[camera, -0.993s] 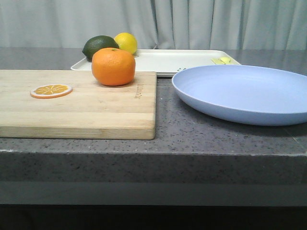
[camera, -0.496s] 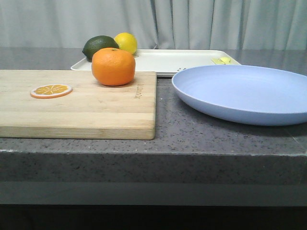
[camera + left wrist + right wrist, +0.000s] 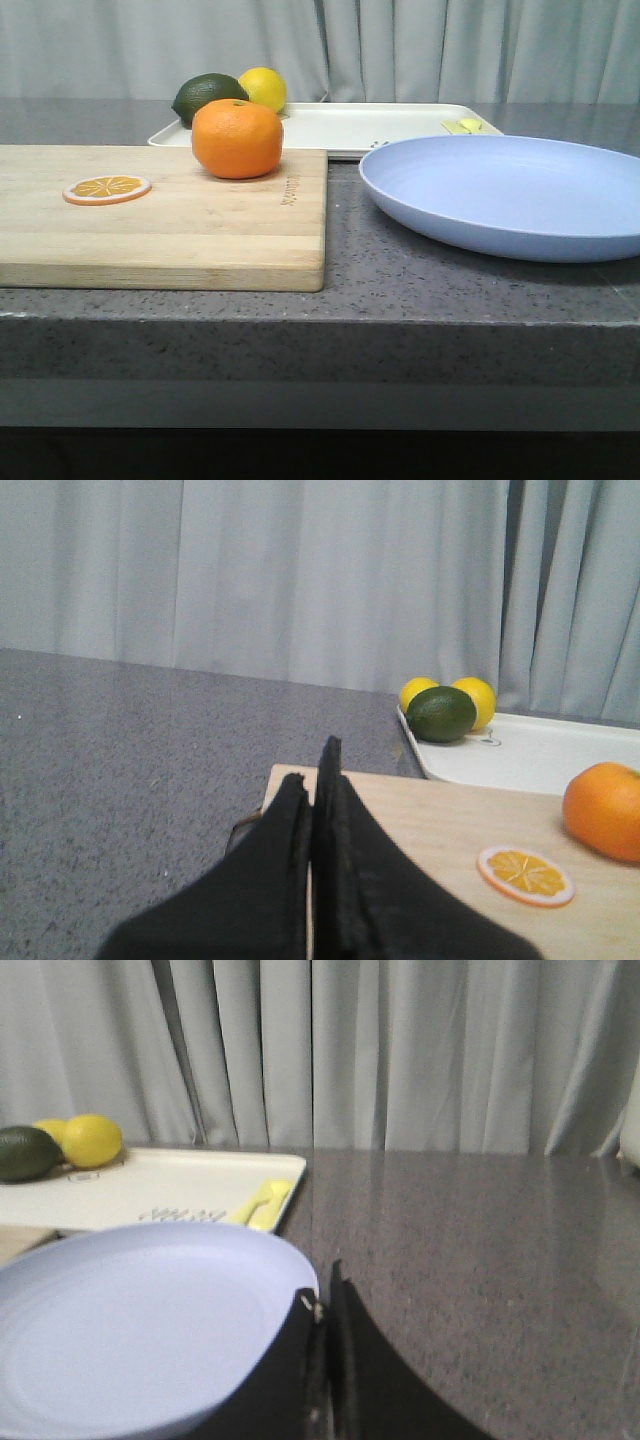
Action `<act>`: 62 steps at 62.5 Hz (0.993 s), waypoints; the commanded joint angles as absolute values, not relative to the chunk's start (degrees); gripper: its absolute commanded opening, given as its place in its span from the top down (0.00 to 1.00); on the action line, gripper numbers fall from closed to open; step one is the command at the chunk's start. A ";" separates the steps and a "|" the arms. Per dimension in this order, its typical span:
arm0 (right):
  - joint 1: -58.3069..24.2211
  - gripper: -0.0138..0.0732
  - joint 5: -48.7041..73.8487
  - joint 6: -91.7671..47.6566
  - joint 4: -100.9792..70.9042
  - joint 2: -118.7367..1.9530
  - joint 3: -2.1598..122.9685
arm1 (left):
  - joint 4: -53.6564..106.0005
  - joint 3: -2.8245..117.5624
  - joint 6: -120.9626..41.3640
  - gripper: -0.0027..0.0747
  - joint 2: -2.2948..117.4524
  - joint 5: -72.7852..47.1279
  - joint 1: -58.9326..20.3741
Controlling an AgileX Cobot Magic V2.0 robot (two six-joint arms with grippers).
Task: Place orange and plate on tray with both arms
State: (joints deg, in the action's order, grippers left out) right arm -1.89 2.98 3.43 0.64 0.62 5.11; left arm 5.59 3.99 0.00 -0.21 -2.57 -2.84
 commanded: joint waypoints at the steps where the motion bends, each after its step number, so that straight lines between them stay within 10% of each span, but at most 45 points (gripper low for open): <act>1: -2.01 0.98 2.17 2.95 1.37 1.31 12.42 | 6.25 12.27 0.56 0.99 -1.01 -2.64 -3.29; 28: -2.01 0.98 23.11 2.90 1.42 -15.97 38.77 | 6.25 41.62 0.56 0.99 16.63 -30.16 -3.29; 62: -2.01 0.92 32.52 2.90 1.42 -27.47 39.29 | 6.82 41.25 0.56 0.96 25.42 -32.01 -3.29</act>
